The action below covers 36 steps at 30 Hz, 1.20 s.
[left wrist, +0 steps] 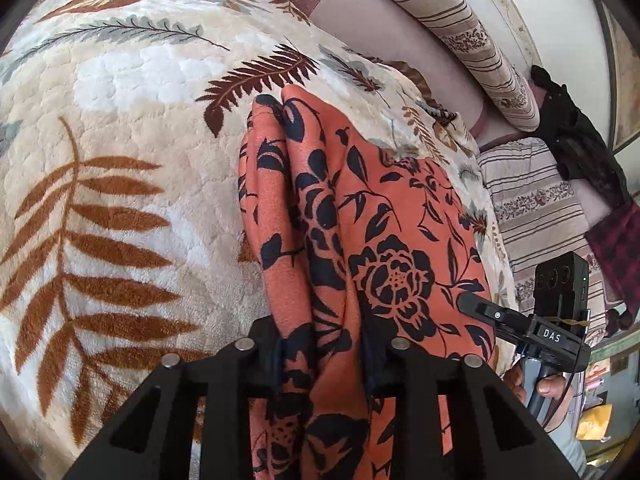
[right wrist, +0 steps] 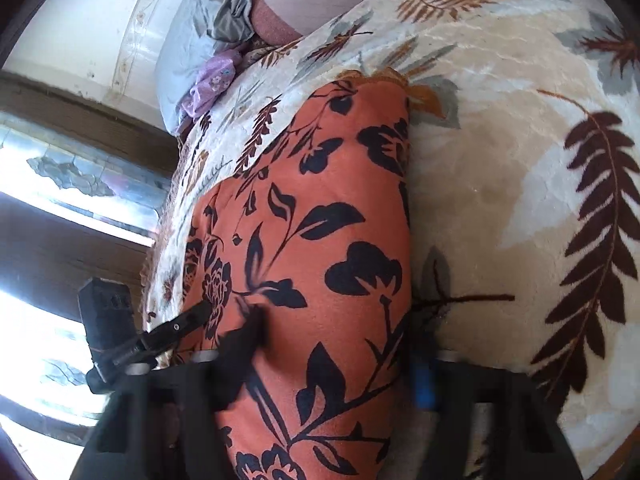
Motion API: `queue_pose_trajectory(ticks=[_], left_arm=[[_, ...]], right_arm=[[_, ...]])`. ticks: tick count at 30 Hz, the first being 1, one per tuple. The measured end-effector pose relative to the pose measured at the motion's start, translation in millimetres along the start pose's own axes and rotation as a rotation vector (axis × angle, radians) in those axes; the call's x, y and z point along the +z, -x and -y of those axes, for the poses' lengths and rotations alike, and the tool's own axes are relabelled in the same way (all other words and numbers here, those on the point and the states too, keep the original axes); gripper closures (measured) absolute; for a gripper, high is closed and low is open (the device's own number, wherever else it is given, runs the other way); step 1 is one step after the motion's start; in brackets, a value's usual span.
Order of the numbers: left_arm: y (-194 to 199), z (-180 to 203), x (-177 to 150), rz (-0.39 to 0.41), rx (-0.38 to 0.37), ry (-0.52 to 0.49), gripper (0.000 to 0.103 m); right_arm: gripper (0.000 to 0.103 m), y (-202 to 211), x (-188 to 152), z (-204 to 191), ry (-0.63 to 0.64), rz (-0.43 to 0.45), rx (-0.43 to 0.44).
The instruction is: Fold small clothes
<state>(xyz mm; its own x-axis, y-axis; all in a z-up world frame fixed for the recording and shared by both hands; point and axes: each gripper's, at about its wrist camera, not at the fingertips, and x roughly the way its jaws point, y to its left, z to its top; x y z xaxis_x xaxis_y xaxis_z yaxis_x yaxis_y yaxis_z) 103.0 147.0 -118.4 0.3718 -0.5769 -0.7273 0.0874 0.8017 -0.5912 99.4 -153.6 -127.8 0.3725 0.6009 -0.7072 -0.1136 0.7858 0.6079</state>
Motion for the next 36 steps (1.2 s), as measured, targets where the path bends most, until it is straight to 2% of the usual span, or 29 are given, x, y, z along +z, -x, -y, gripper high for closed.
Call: queue_pose_trajectory(ticks=[1, 4, 8, 11, 16, 21, 23, 24, 25, 26, 27, 28, 30, 32, 35, 36], left_arm=[[4.3, 3.3, 0.7, 0.005, -0.019, -0.022, 0.079], [26.1, 20.8, 7.9, 0.072, -0.109, -0.046, 0.079], [50.6, 74.4, 31.2, 0.193, -0.118, -0.161, 0.079], [53.4, 107.0, 58.7, 0.255, -0.152, -0.200, 0.079], [16.5, 138.3, 86.6, 0.247, -0.151, -0.231, 0.079], [-38.5, 140.3, 84.3, 0.204, -0.106, -0.263, 0.079], [-65.6, 135.8, 80.9, 0.180, -0.054, -0.307, 0.075], [-81.4, 131.2, 79.4, 0.142, -0.007, -0.318, 0.069], [-97.0, 124.4, 77.6, 0.084, 0.056, -0.312, 0.068], [-108.7, 116.2, 74.2, 0.024, 0.116, -0.295, 0.068], [-109.4, 108.6, 69.9, 0.008, 0.099, -0.281, 0.063], [-99.2, 104.1, 64.9, 0.044, 0.078, -0.274, 0.059], [-74.3, 103.4, 57.3, 0.123, 0.131, -0.287, 0.050], [-52.0, 106.9, 50.3, 0.190, 0.129, -0.285, 0.050], [-40.7, 121.1, 40.4, 0.223, 0.119, -0.312, 0.048], [-41.7, 125.7, 37.0, 0.226, 0.117, -0.321, 0.042]], right_arm=[[0.063, 3.0, 0.8, -7.8, 0.035, 0.007, -0.018], [0.067, 22.8, 9.3, -26.8, 0.103, 0.051, -0.016], [0.068, 70.3, 40.2, -47.4, 0.205, 0.145, 0.000], [0.068, 105.1, 73.0, -45.7, 0.229, 0.216, 0.009], [0.068, 125.0, 112.9, -7.4, 0.162, 0.267, 0.015], [0.068, 108.9, 120.1, 49.5, 0.098, 0.259, 0.016], [0.068, 93.1, 116.9, 71.5, 0.064, 0.249, 0.005], [0.066, 82.8, 114.9, 84.3, 0.041, 0.236, -0.013], [0.056, 72.1, 113.0, 97.1, 0.024, 0.210, -0.062], [0.051, 63.7, 109.8, 111.1, -0.014, 0.182, -0.119], [0.048, 59.7, 105.8, 125.4, -0.065, 0.163, -0.167], [0.035, 65.7, 100.7, 134.8, -0.099, 0.192, -0.138], [0.025, 89.4, 92.1, 136.9, -0.115, 0.293, -0.192], [0.025, 108.0, 90.3, 125.6, -0.094, 0.343, -0.193], [0.025, 121.6, 92.7, 87.3, 0.002, 0.379, -0.129], [0.024, 120.0, 93.8, 72.9, 0.045, 0.377, -0.099]])
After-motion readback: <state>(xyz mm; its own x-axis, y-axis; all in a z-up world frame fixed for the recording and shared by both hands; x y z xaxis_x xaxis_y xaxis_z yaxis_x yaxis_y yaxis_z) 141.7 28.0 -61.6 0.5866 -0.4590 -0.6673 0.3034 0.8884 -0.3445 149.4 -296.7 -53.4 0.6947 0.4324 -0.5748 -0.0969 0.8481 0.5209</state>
